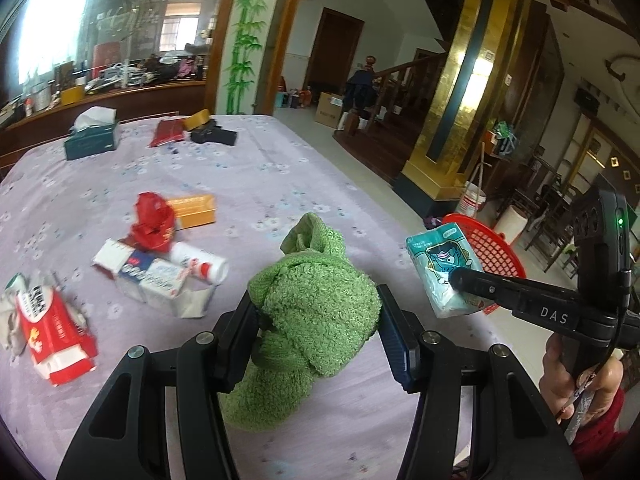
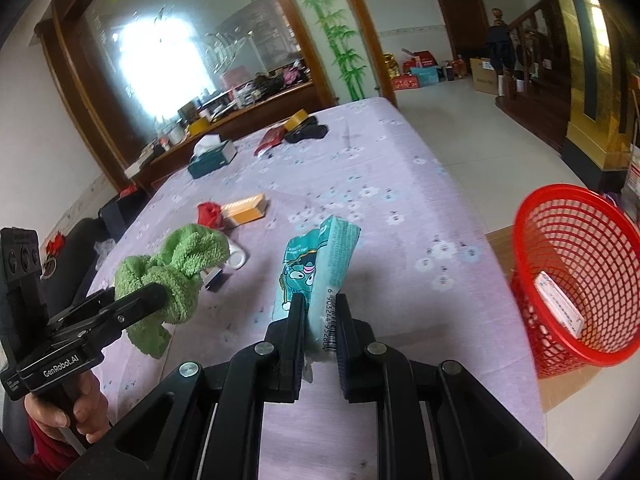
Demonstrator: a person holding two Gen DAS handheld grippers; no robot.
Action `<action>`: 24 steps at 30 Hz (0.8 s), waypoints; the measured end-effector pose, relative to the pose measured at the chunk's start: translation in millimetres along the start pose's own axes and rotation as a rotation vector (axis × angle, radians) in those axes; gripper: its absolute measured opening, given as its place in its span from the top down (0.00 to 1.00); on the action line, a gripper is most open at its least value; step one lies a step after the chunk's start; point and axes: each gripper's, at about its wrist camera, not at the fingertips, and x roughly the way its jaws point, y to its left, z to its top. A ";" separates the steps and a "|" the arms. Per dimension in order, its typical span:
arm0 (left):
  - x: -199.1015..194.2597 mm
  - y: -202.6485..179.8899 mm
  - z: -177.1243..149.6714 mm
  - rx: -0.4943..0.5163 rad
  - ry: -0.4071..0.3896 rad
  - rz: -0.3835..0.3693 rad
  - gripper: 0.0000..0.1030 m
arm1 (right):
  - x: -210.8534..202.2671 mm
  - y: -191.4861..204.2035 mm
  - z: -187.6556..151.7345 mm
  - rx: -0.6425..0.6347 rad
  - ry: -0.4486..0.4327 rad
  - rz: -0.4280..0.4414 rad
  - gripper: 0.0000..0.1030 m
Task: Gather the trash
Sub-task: 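Carry the towel and wipe pack in both tools over the red basket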
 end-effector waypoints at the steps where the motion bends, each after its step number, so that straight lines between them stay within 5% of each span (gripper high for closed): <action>1: 2.9 -5.1 2.7 0.005 0.006 -0.009 0.47 | -3.3 -5.2 0.8 0.009 -0.008 -0.004 0.86; 17: 79.2 -132.6 44.0 0.105 0.085 -0.243 0.47 | -84.5 -134.2 21.9 0.233 -0.182 -0.204 0.86; 24: 129.5 -196.5 53.8 0.142 0.127 -0.317 0.46 | -95.3 -184.1 25.2 0.319 -0.192 -0.272 0.85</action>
